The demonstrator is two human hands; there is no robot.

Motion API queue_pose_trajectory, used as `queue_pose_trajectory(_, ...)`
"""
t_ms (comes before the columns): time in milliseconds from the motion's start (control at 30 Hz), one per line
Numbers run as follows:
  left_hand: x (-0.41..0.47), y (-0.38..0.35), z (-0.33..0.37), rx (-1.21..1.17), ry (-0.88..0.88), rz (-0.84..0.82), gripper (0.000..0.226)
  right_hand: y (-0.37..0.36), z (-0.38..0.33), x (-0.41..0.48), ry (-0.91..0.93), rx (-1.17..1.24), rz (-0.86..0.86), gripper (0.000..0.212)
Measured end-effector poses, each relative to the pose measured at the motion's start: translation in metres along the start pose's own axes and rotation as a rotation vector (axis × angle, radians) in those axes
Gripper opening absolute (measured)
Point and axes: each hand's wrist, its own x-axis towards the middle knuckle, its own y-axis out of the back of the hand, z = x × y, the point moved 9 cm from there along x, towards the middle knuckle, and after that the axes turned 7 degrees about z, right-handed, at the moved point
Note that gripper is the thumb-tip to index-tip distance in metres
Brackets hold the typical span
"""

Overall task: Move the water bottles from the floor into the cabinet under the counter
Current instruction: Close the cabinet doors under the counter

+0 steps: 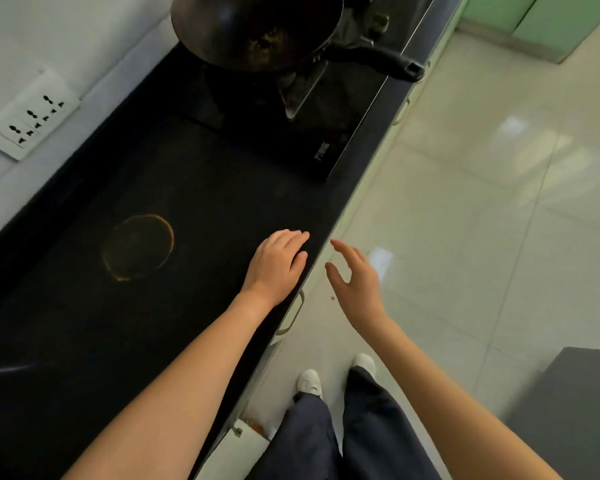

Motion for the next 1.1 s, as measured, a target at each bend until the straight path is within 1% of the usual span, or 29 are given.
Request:
queue_pose_trajectory(67,-0.011,0.037,0.012,-0.011,-0.017,0.091,0.041,0.019,-0.033,-0.002,0.153,-0.138,-0.016,0.043)
queue_pose_trajectory(133,-0.029,0.074,0.024,-0.009,-0.036,0.183,0.044,0.036,-0.068,-0.006,0.302,-0.245,0.01,0.041)
queue_pose_trajectory(233,-0.062,0.122,0.039,-0.007,-0.034,0.334,0.049,0.052,-0.116,-0.021,0.561,-0.372,0.06,0.038)
queue_pose_trajectory(300,-0.091,0.14,0.039,0.016,-0.006,0.416,0.049,0.05,-0.136,-0.033,0.705,-0.417,0.041,0.037)
queue_pose_trajectory(367,-0.111,0.137,0.043,0.016,-0.003,0.421,0.049,0.05,-0.138,-0.04,0.746,-0.476,0.031,0.041)
queue_pose_trajectory(400,-0.123,0.134,0.04,0.017,0.024,0.423,0.05,0.044,-0.139,-0.044,0.766,-0.491,-0.012,0.045)
queue_pose_trajectory(533,-0.162,0.11,0.018,0.024,0.248,0.413,0.052,0.001,-0.132,-0.049,0.83,-0.519,-0.296,0.055)
queue_pose_trajectory(633,-0.182,0.093,0.005,0.066,0.422,0.406,0.053,-0.031,-0.131,-0.049,0.896,-0.547,-0.482,0.057)
queue_pose_trajectory(700,-0.195,0.092,0.001,0.092,0.565,0.437,0.052,-0.05,-0.137,-0.053,0.969,-0.548,-0.604,0.056)
queue_pose_trajectory(833,-0.231,0.101,0.0,0.12,0.87,0.561,0.051,-0.081,-0.158,-0.073,1.164,-0.508,-0.818,0.055)
queue_pose_trajectory(1000,-0.302,0.108,0.02,0.14,1.196,0.824,0.048,-0.113,-0.18,-0.124,1.388,-0.458,-1.079,0.058)
queue_pose_trajectory(1100,-0.351,0.098,0.037,0.161,1.388,0.895,0.052,-0.128,-0.186,-0.162,1.477,-0.424,-1.225,0.058)
